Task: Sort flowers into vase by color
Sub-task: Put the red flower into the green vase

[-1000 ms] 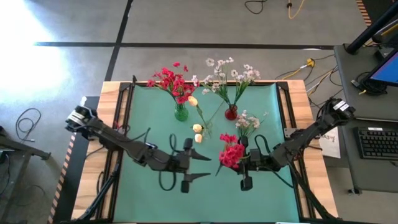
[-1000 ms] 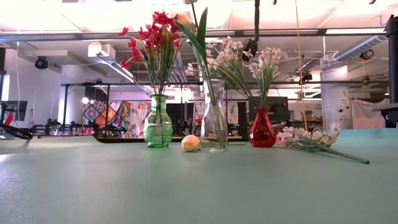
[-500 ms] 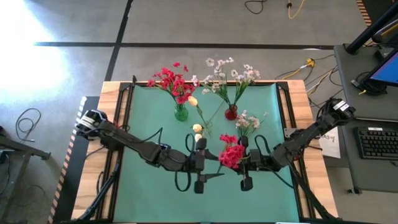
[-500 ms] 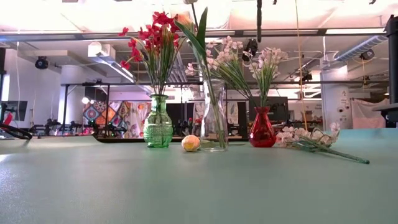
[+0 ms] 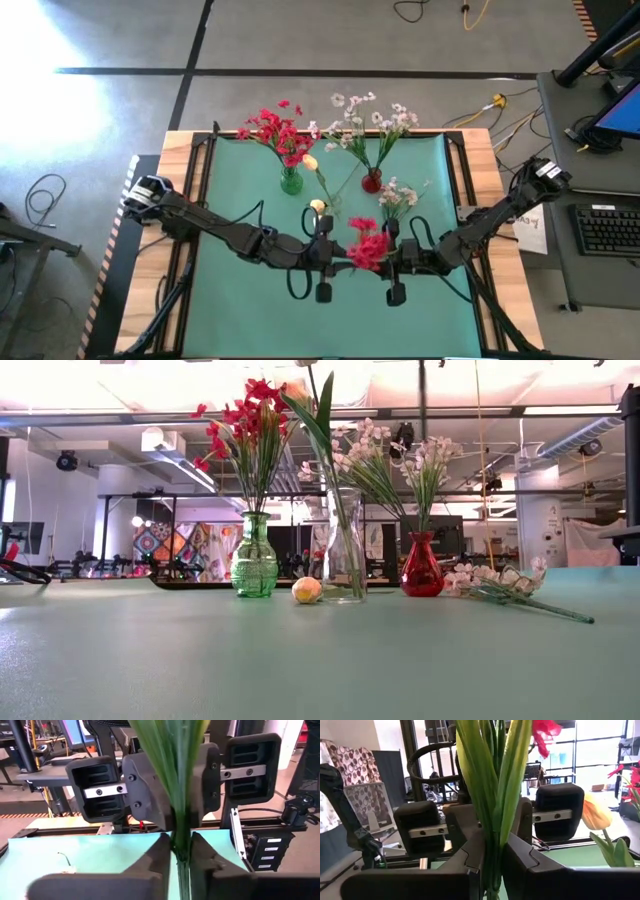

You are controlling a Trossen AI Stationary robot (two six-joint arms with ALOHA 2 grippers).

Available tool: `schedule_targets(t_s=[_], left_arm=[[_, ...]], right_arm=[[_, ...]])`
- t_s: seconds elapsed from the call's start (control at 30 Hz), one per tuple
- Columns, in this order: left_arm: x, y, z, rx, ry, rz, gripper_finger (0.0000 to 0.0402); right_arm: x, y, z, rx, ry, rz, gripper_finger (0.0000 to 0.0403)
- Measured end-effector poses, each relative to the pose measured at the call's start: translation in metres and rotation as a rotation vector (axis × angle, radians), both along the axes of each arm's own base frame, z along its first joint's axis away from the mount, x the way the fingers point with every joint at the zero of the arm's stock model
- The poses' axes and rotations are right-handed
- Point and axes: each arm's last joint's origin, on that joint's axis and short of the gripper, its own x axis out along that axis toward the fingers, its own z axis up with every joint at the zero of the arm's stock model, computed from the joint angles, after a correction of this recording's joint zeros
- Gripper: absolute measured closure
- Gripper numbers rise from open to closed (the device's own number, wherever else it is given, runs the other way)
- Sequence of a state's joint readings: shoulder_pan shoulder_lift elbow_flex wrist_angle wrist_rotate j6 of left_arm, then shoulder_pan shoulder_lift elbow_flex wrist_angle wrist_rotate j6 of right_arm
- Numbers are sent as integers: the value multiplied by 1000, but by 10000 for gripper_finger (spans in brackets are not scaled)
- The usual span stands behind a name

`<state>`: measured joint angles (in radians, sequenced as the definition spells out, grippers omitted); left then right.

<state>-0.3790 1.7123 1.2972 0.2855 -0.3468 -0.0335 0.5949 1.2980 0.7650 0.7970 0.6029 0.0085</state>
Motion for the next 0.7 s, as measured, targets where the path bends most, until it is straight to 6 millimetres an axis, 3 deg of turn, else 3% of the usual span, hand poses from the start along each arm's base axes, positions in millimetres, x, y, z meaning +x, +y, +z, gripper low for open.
schedule_targets(t_s=[0.1,0.43,0.53,0.7], left_arm=[[0,0,0,6,1,0,396],[-1,0,1,8,4,0,400],[-2,1,1,12,13,0,401],[-5,0,2,17,26,-4,401]], right_arm=[[0,0,0,19,-2,3,364],[0,1,1,36,-6,11,361],[-1,1,0,46,-2,18,337],[-1,1,1,50,-2,21,265]])
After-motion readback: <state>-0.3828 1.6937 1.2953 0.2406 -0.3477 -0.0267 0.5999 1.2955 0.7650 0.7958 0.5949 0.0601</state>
